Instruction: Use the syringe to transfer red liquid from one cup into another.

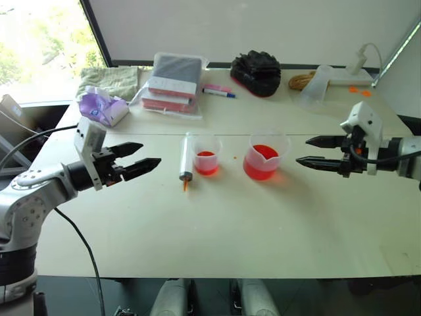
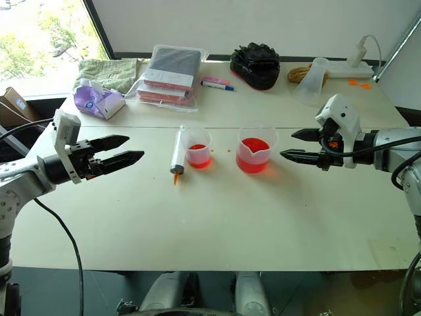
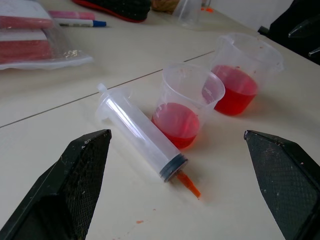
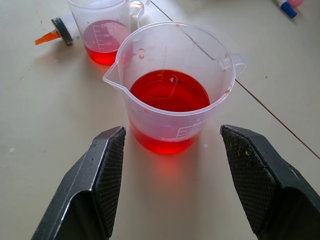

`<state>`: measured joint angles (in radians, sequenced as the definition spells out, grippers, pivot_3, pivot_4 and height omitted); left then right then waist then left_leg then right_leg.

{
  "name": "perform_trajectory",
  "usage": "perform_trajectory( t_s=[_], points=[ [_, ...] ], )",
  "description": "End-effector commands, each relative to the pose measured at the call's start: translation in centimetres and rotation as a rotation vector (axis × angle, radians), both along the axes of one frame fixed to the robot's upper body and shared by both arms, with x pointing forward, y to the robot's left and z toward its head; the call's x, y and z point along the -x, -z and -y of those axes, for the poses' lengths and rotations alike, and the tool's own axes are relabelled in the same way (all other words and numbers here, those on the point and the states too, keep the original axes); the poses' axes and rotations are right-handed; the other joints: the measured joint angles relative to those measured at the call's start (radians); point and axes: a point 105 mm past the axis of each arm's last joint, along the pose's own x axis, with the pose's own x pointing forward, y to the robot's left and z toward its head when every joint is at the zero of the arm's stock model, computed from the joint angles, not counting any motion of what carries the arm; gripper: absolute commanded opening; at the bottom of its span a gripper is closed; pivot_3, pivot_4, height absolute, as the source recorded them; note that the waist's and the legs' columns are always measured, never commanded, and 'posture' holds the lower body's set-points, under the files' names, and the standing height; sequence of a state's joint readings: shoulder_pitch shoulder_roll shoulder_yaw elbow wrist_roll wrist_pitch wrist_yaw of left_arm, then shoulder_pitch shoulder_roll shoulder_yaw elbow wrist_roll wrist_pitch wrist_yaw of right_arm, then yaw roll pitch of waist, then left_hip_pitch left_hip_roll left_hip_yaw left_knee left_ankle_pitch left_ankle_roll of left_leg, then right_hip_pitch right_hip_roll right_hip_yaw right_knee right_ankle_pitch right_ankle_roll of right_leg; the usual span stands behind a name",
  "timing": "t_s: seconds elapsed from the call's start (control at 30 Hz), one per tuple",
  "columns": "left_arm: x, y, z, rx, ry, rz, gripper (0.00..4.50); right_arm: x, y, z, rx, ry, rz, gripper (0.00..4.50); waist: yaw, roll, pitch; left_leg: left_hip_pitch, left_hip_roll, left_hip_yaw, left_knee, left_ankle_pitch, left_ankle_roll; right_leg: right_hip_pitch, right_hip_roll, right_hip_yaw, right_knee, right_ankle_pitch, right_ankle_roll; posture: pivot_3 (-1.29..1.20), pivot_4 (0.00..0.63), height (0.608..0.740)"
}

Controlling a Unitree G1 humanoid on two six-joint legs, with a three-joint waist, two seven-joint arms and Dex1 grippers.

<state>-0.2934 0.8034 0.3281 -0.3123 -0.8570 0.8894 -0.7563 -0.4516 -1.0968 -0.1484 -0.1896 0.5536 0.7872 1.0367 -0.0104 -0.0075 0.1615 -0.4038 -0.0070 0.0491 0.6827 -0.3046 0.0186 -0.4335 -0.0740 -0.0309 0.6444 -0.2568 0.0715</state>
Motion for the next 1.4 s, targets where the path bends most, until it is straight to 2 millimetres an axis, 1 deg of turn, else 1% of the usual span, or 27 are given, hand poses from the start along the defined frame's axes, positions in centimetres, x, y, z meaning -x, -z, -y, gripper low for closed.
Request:
perform_trajectory(
  t_s=[0.03,0.1,0.33,0.57,0.67,0.8,0.83,0.93,1.03,1.1,1.17,1.2,1.23,1.3,1.4],
  points=[
    [0.0,-0.9,-0.2,-0.016,-0.006,0.041,4.49,0.2,-1.1,0.1,0.002,-0.003,0.051,3.14,0.0,0.0,0.0,0.0,0.0,0.0,0.0,0.0,0.0,0.0,0.0,0.0,0.0,0.0,0.0,0.0,0.15,0.74],
    [0.1,-0.8,0.0,-0.021,0.0,0.036,4.49,0.2,-1.0,0.3,0.003,0.006,0.051,3.14,0.0,0.0,0.0,0.0,0.0,0.0,0.0,0.0,0.0,0.0,0.0,0.0,0.0,0.0,0.0,0.0,0.15,0.74],
    [-0.4,-0.6,-0.1,-0.034,-0.028,0.002,4.49,0.2,-0.6,0.0,-0.003,0.003,0.043,3.14,0.0,0.0,0.0,0.0,0.0,0.0,0.0,0.0,0.0,0.0,0.0,0.0,0.0,0.0,0.0,0.0,0.15,0.74],
    [-0.7,-0.7,-0.2,-0.036,-0.041,-0.003,4.49,0.1,-0.8,-0.1,-0.006,0.006,0.052,3.14,0.0,0.0,0.0,0.0,0.0,0.0,0.0,0.0,0.0,0.0,0.0,0.0,0.0,0.0,0.0,0.0,0.15,0.74],
    [-1.2,-0.8,-0.2,-0.037,-0.071,0.027,4.49,0.0,-0.8,0.0,-0.006,0.01,0.052,3.14,0.0,0.0,0.0,0.0,0.0,0.0,0.0,0.0,0.0,0.0,0.0,0.0,0.0,0.0,0.0,0.0,0.15,0.74],
    [-1.5,-0.8,-0.2,-0.051,-0.09,-0.006,4.49,0.0,-0.7,-0.1,-0.006,0.011,0.054,3.14,0.001,0.0,0.0,0.0,0.0,0.0,0.0,0.0,0.0,0.0,0.0,0.0,0.0,0.0,0.0,0.0,0.15,0.74],
    [-1.9,-0.9,-0.4,-0.067,-0.116,-0.003,4.49,0.0,-0.8,-0.1,-0.009,0.014,0.056,3.14,0.001,0.0,0.0,0.0,0.0,0.0,0.001,0.0,0.0,0.0,0.0,0.0,0.0,0.0,0.0,0.0,0.15,0.74],
    [-3.9,-2.4,-1.2,-0.056,-0.241,-0.03,4.49,-0.1,-0.6,-0.3,-0.013,0.014,0.057,3.14,0.004,0.0,0.0,0.0,0.0,0.0,0.001,0.0,0.0,0.0,0.0,0.0,0.001,0.0,0.0,0.0,0.15,0.74],
    [-5.9,-4.3,-1.9,-0.007,-0.366,-0.07,4.49,-0.2,-0.5,-0.4,-0.014,0.013,0.059,3.14,0.013,-0.001,0.0,0.0,0.0,0.0,0.002,0.0,0.001,0.001,0.001,0.0,0.002,0.0,0.001,0.0,0.15,0.74],
    [-8.2,-5.6,-3.3,-0.04,-0.569,-0.091,4.49,-0.2,-0.4,-0.6,-0.018,0.01,0.059,3.14,0.02,-0.001,0.0,0.001,-0.001,0.0,0.002,0.0,0.001,0.001,0.001,0.0,0.002,0.0,0.001,0.0,0.15,0.74],
    [-10.0,-6.0,-4.0,-0.054,-0.716,-0.175,4.49,-0.1,-0.3,-0.8,-0.029,0.007,0.055,3.14,0.024,-0.002,0.0,0.0,-0.001,0.0,0.003,0.0,0.001,0.001,0.002,0.0,0.002,0.001,0.001,0.0,0.15,0.74],
    [-10.4,-6.0,-4.0,-0.055,-0.743,-0.208,4.49,-0.1,-0.2,-0.8,-0.033,0.007,0.054,3.14,0.024,-0.002,0.0,0.0,-0.001,0.0,0.003,0.001,0.001,0.002,0.003,-0.001,0.003,0.001,0.001,0.0,0.15,0.74],
    [-10.8,-5.6,-3.6,-0.074,-0.767,-0.275,4.49,0.0,-0.1,-0.9,-0.034,0.007,0.053,3.14,0.024,-0.002,0.0,0.0,-0.001,0.0,0.003,0.001,0.001,0.002,0.003,-0.001,0.002,0.001,0.001,0.0,0.15,0.74],
    [-11.3,-5.2,-2.3,-0.082,-0.782,-0.39,4.49,-0.1,0.1,-1.0,-0.035,0.007,0.053,3.14,0.025,-0.002,0.0,0.0,-0.001,0.0,0.003,0.001,0.001,0.002,0.003,-0.001,0.002,0.0,0.002,0.0,0.15,0.74],
    [-11.8,-5.6,-0.8,-0.104,-0.798,-0.439,4.49,-0.2,-0.1,-1.2,-0.036,0.006,0.056,3.14,0.025,-0.003,0.001,0.0,-0.002,0.0,0.004,0.002,0.0,0.002,0.004,-0.001,0.002,0.001,0.002,0.0,0.15,0.74]
  ],
)
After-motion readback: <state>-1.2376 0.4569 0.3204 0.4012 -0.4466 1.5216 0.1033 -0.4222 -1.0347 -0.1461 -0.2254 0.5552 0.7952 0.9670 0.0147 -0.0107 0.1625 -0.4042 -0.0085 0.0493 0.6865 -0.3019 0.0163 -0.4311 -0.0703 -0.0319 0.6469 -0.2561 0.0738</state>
